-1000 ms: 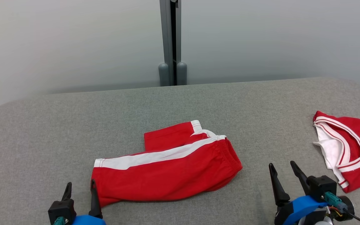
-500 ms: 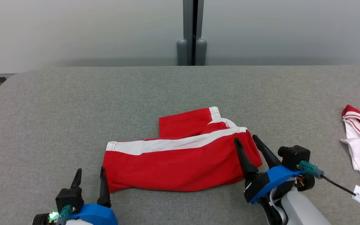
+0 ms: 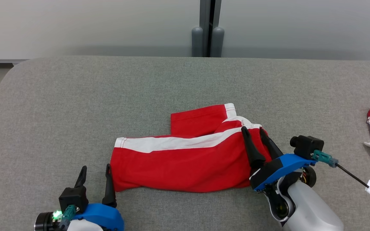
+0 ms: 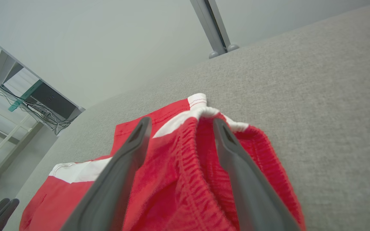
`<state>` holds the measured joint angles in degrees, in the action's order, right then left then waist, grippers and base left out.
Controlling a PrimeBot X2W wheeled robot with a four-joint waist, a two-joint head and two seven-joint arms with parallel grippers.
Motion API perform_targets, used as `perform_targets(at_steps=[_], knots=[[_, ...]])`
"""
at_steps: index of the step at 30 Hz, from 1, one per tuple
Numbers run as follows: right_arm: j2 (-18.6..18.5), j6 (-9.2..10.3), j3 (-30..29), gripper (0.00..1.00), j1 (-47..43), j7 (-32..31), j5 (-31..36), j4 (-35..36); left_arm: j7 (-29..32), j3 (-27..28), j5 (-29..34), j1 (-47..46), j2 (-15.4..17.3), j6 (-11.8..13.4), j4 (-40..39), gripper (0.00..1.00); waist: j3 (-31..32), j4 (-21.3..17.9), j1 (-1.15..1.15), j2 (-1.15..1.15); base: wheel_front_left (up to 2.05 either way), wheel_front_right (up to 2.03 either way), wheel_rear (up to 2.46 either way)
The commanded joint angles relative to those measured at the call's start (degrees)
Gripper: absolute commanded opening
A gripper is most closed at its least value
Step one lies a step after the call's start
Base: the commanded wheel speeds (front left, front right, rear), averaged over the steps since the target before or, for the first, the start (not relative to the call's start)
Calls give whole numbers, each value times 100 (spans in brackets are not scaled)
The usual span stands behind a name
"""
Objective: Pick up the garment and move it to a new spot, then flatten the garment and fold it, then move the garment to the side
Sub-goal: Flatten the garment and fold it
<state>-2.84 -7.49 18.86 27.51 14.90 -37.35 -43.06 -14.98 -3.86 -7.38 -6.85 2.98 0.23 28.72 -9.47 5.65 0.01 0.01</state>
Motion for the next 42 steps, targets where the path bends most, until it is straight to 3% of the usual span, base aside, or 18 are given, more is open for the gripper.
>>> perform_targets(at_steps=[1, 11, 18, 24, 25, 26, 27, 28, 36, 42], knots=[[-13, 0, 59, 100, 111, 28, -233, -28, -28, -18, 11, -74, -7, -13, -24, 100, -6, -1, -1, -1, 0, 0, 0], [-14, 0, 380, 100, 256, -30, -1548, 105, -27, -140, -102, -120, -10, 0, -40, 100, -47, -5, -1, -1, 0, 0, 0], [-14, 0, 391, 100, 310, -285, -2148, 103, -28, -186, -168, -91, -10, 15, -36, 100, -38, -11, -1, -1, 0, 0, 0], [-98, 0, 312, 100, 409, -334, -2267, 50, -27, -224, -208, -90, -9, 14, -34, 100, -38, -13, -1, -1, 0, 0, 0], [-99, 0, 308, 87, 428, -325, -2268, 42, -28, -226, -204, -93, -9, 14, -35, 100, -43, -12, -1, -1, 0, 0, 0], [-107, 0, 310, 49, 432, -309, -2251, 27, -28, -231, -207, -97, -9, 13, -31, 100, -44, -9, -1, -1, 0, 0, 0], [-109, 0, 310, 31, 431, -308, -2248, 1, -28, -236, -212, -102, -9, 11, -23, 100, -43, -5, -1, -1, 0, 0, 0], [-105, 0, 308, 0, 431, -301, -2261, -21, -27, -240, -218, -106, -9, 11, -13, 100, -40, 0, -1, -1, 0, 0, 0], [-126, 0, 338, 0, 422, -155, -2089, -222, -28, -229, -241, -53, -10, 11, 41, 100, 13, 6, -1, -1, 0, 0, 0], [-297, 0, 556, 0, -70, -29, -1868, 153, -28, -183, -270, -11, -11, -90, -124, 100, 158, -132, -1, -1, 0, 0, 0]])
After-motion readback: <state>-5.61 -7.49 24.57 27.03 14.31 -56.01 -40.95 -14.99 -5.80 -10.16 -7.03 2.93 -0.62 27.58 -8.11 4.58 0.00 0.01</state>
